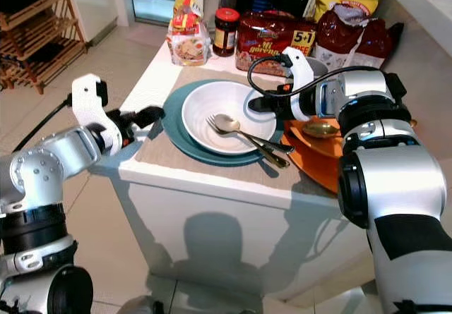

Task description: Setting the table

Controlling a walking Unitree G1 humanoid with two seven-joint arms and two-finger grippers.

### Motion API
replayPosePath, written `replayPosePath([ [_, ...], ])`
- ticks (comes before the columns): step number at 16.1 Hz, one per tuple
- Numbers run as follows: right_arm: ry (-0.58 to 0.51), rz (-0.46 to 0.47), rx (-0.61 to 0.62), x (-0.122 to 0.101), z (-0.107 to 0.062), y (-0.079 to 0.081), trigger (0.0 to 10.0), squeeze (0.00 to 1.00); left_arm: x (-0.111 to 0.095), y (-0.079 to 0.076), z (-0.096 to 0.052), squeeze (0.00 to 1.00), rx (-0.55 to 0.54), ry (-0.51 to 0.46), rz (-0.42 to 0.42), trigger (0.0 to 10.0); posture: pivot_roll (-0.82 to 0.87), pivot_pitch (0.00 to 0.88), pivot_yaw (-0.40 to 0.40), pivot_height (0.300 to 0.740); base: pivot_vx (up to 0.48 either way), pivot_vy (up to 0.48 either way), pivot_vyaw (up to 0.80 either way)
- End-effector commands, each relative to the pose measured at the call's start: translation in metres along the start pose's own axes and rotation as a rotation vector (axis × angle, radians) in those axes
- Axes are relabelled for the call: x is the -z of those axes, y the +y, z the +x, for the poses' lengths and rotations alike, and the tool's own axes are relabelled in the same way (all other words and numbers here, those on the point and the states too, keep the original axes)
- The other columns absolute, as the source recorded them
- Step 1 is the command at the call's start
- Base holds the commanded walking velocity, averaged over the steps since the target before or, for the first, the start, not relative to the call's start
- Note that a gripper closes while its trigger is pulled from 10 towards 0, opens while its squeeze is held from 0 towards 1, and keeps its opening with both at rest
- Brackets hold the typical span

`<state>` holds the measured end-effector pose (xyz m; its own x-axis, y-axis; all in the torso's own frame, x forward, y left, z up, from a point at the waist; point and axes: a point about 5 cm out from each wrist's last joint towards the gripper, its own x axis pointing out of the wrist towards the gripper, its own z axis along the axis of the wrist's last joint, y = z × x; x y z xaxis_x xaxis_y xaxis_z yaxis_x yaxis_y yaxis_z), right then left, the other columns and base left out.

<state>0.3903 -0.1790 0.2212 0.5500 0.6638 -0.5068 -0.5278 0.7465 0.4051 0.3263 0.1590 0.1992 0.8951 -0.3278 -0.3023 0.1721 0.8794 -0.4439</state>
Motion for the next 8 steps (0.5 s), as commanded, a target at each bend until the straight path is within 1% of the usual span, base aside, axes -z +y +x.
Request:
replayPosePath([
  [1, 0.006, -0.003, 0.028, -0.001, -0.005, -0.004, 0.0, 0.0, -0.005, -0.007, 0.002, 1.0, 0.037, -0.016, 0.003, 10.0, 0.04, 0.0, -0.07, 0.74, 0.0, 0.0, 0.0],
  [2, -0.002, 0.003, 0.024, -0.001, -0.005, -0.003, 0.0, 0.0, -0.002, -0.012, 0.005, 1.0, 0.067, 0.011, -0.022, 10.0, 0.04, 0.0, -0.069, 0.74, 0.0, 0.0, 0.0],
  [3, -0.006, 0.005, 0.023, -0.001, -0.005, -0.003, 0.0, 0.0, 0.001, -0.014, 0.006, 1.0, 0.079, 0.024, -0.029, 10.0, 0.04, 0.0, -0.068, 0.74, 0.0, 0.0, 0.0],
  [4, -0.017, 0.012, 0.024, -0.002, -0.006, -0.004, 0.0, 0.0, 0.007, -0.016, 0.009, 1.0, 0.077, 0.06, -0.031, 10.0, 0.03, 0.0, -0.067, 0.74, 0.0, 0.0, 0.0],
  [6, -0.024, 0.016, 0.027, -0.003, -0.009, -0.005, 0.0, 0.0, 0.012, -0.013, 0.011, 0.74, 0.048, 0.084, -0.015, 10.0, 0.03, 0.0, -0.064, 0.74, 0.0, 0.0, 0.0],
  [7, -0.025, 0.018, 0.028, -0.003, -0.011, -0.007, 0.0, 0.0, 0.012, -0.012, 0.013, 0.35, 0.038, 0.076, -0.03, 10.0, 0.02, 0.0, -0.059, 0.74, 0.0, 0.0, 0.0],
  [8, -0.026, 0.02, 0.03, -0.003, -0.011, -0.007, 0.0, 0.0, 0.011, -0.014, 0.015, 0.33, 0.054, 0.068, -0.051, 10.0, 0.02, 0.0, -0.058, 0.74, 0.0, 0.0, 0.0],
])
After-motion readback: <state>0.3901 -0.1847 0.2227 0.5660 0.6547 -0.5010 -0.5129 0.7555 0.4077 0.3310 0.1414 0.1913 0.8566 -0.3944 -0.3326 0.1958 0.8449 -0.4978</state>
